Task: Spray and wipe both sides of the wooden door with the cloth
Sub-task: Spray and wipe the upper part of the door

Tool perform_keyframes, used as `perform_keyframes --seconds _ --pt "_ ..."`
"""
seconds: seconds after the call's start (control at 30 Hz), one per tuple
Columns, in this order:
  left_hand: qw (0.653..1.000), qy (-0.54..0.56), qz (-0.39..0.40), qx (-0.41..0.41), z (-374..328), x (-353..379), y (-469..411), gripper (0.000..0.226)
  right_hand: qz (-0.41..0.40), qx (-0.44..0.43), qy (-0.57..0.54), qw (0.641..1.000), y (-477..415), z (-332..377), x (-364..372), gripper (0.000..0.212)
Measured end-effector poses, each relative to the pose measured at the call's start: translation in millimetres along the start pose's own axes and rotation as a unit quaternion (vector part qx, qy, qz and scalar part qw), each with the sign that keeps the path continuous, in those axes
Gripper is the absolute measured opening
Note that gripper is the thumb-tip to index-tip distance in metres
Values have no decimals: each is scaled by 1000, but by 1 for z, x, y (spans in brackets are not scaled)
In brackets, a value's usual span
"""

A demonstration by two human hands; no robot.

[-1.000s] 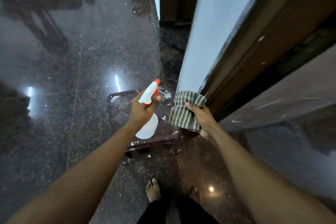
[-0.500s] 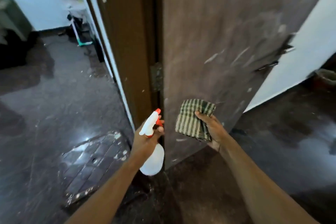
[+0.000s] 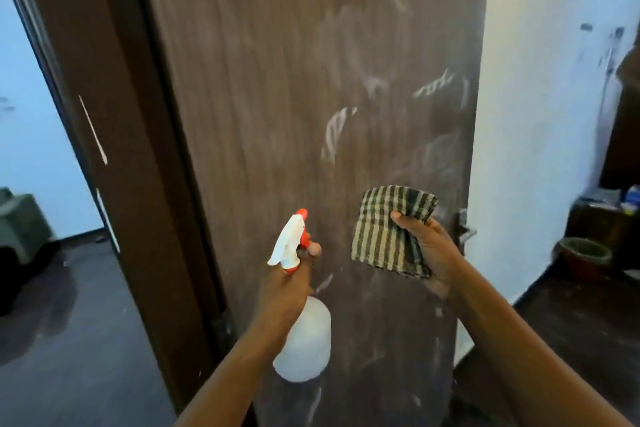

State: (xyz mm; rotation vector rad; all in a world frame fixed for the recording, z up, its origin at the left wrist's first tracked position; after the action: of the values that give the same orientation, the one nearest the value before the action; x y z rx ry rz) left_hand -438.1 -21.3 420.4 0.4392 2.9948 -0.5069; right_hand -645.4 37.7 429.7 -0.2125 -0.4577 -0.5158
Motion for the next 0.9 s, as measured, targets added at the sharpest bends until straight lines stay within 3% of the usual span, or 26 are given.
perform_keyframes --seconds 0.1,0.17,0.3,0.5,0.57,0.67,0.9 --pt "999 -9 -14 47 -45 6 -31 34 43 -52 32 997 -28 53 22 29" --pt "995 -15 -63 81 -79 2 -53 22 76 -104 55 990 -46 95 46 24" --pt "975 -64 -147 151 -165 -20 -82 29 90 -248 127 956 -74 181 107 9" --pt "916 -147 -294 230 -296 -69 -125 20 113 -434 170 878 -117 300 198 30" --pt "898 -160 -330 243 -336 -80 -143 28 109 -471 190 855 -133 331 222 42" --pt "867 -182 -388 256 -391 -86 -166 31 90 -518 219 822 -154 372 247 37" --pt "799 -195 -477 310 -460 -76 -189 49 67 -554 213 802 -186 417 270 40"
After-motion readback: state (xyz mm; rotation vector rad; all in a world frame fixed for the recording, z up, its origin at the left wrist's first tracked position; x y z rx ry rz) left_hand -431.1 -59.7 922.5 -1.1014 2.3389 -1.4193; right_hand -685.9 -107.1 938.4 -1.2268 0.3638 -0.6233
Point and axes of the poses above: each hand's wrist, its own y-axis away from the middle knuckle, its own x-axis out of the palm, z = x × y, the point moved 1 cm from there along -y, towards the middle knuckle, and after that the axes turned 5 degrees about -y, right-handed, at the moved point
